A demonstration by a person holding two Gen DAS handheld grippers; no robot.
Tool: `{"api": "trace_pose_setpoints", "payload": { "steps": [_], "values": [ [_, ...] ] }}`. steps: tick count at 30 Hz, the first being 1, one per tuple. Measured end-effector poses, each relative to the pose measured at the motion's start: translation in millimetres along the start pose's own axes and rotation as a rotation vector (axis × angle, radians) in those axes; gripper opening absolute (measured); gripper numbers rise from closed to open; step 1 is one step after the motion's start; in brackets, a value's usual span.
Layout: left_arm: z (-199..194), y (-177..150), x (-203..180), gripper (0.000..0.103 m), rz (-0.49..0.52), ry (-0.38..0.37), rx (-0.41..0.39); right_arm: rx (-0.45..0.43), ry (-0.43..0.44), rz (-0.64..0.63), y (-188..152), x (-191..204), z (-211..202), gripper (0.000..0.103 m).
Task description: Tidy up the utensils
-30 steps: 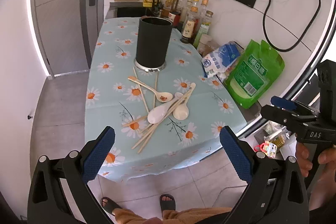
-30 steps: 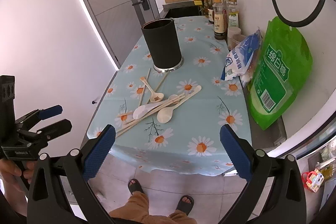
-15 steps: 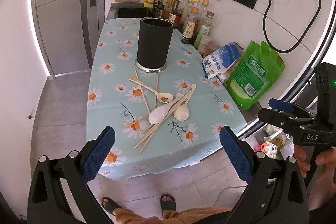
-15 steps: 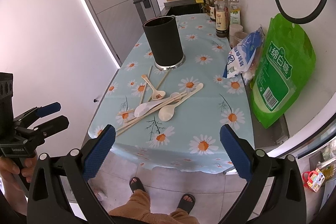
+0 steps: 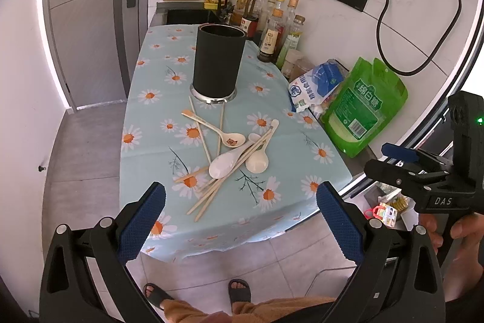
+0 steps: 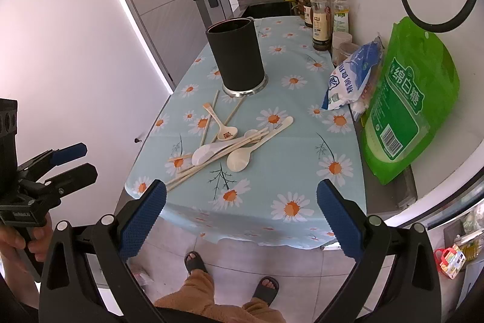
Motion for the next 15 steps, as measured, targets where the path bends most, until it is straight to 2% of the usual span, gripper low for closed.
{"api": "trace_pose_setpoints", "payload": {
  "steps": [15],
  "values": [
    [1.6, 0.4, -0.1, 0.096, 0.000, 0.003, 0.006, 0.006, 0.004, -0.008, 0.3, 1.3, 2.7, 0.099]
  ]
}}
Point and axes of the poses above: each gripper's, at about its wrist camera, not at the fingertips, and z roughly the way its jaws point, x to its left, y to its top, the point moved 3 cm from there along z, roughly the way its jaws point, and after that the axes turned 14 degrees about -y, right-handed, at the moved point
